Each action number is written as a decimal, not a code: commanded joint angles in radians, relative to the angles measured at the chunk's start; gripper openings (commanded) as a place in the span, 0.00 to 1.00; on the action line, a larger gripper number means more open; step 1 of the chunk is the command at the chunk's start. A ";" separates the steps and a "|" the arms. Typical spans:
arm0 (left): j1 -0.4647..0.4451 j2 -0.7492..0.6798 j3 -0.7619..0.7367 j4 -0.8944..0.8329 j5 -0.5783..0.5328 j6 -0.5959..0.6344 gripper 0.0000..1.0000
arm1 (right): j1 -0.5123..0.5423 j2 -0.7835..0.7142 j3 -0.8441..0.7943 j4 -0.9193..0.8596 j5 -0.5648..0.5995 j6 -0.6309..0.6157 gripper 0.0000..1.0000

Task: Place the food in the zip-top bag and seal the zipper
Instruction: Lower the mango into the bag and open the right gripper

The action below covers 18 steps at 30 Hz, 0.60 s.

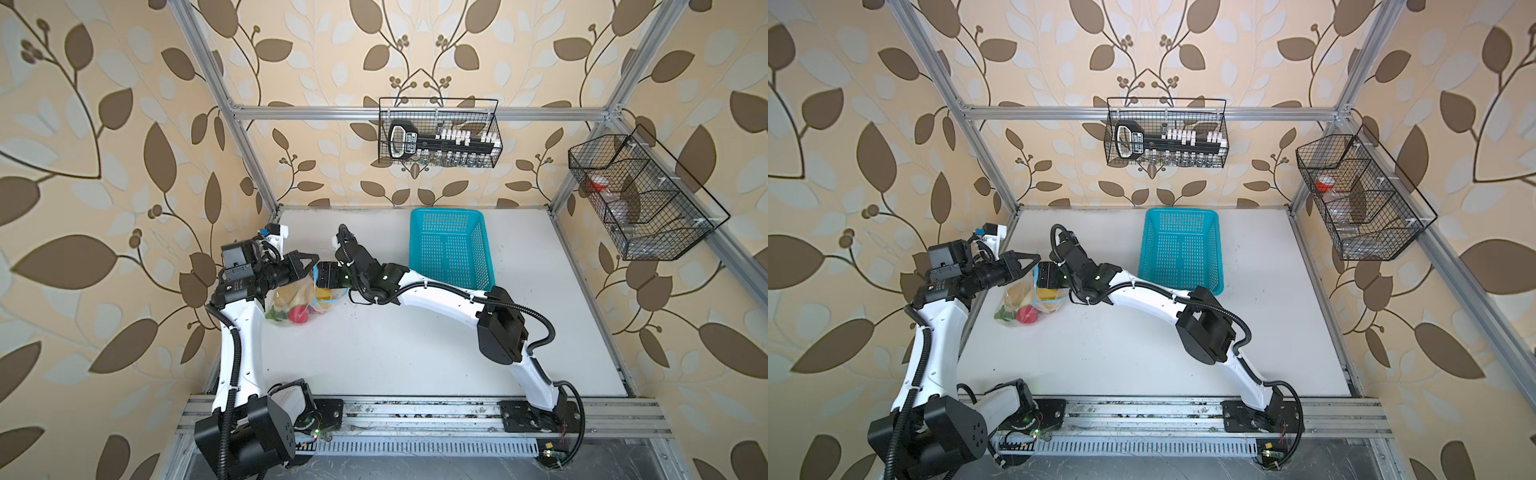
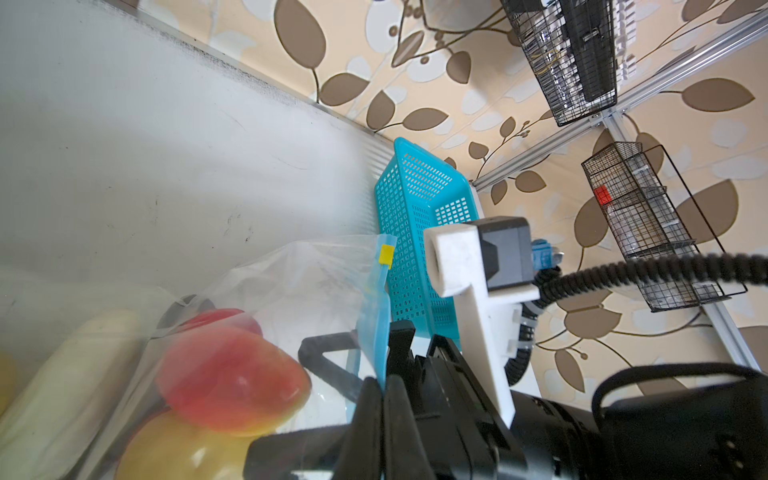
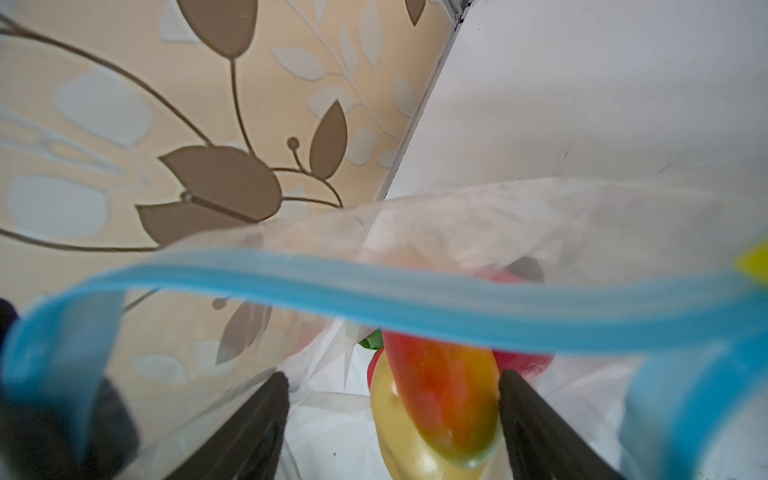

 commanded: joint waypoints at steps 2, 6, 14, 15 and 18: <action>-0.001 -0.024 0.036 0.012 0.023 -0.001 0.00 | 0.005 -0.101 -0.051 0.028 0.004 -0.031 0.86; -0.002 -0.022 0.033 0.017 0.018 -0.004 0.00 | 0.006 -0.177 -0.132 0.033 0.032 -0.030 0.95; -0.001 -0.016 0.028 0.019 0.014 -0.003 0.00 | -0.004 -0.327 -0.276 0.038 0.082 -0.017 1.00; -0.001 -0.017 0.026 0.021 0.015 -0.004 0.00 | -0.013 -0.350 -0.317 0.060 0.084 -0.008 1.00; -0.001 -0.017 0.026 0.020 0.014 -0.002 0.00 | -0.058 -0.414 -0.410 0.120 0.056 0.039 1.00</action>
